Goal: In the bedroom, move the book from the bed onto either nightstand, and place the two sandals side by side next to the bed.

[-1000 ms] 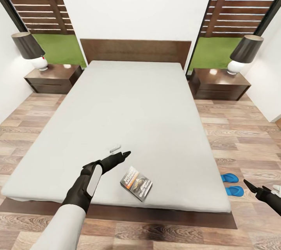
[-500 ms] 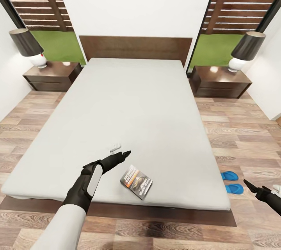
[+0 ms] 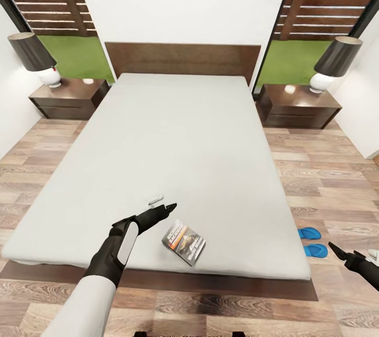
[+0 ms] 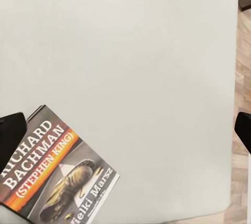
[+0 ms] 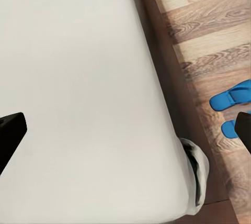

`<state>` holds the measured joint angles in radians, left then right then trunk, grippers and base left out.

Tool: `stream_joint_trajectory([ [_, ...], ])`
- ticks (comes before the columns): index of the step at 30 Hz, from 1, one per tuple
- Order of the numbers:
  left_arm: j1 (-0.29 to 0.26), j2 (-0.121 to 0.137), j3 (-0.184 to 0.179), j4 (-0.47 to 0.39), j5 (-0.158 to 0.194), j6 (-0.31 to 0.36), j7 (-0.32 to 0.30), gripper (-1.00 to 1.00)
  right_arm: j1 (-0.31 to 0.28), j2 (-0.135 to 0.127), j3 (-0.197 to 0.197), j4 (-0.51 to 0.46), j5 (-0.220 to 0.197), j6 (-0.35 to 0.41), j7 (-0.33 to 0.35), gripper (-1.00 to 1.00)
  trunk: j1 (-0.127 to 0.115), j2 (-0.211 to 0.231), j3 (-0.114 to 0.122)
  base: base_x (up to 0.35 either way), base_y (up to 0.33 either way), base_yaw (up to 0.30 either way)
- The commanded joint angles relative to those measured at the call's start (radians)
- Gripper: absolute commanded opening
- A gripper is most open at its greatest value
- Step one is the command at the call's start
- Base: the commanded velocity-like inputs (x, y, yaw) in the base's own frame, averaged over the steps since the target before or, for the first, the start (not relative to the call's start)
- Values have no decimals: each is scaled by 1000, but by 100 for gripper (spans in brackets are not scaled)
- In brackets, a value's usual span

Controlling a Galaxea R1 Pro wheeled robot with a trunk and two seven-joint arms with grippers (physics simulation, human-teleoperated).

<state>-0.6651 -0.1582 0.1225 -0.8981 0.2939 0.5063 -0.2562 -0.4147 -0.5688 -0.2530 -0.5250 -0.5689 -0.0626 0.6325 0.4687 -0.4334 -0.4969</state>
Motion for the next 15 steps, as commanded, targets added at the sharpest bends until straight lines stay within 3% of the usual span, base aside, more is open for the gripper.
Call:
stream_joint_trajectory([
  [1,-1,-1,5,-1,5,9,-3,100,-1,0,0,2,-6,0,6,100,0,-2,-3,0,0,0],
  [15,-1,-1,5,-1,5,9,-5,100,-1,0,0,3,-5,0,4,100,0,-2,-25,0,0,0],
])
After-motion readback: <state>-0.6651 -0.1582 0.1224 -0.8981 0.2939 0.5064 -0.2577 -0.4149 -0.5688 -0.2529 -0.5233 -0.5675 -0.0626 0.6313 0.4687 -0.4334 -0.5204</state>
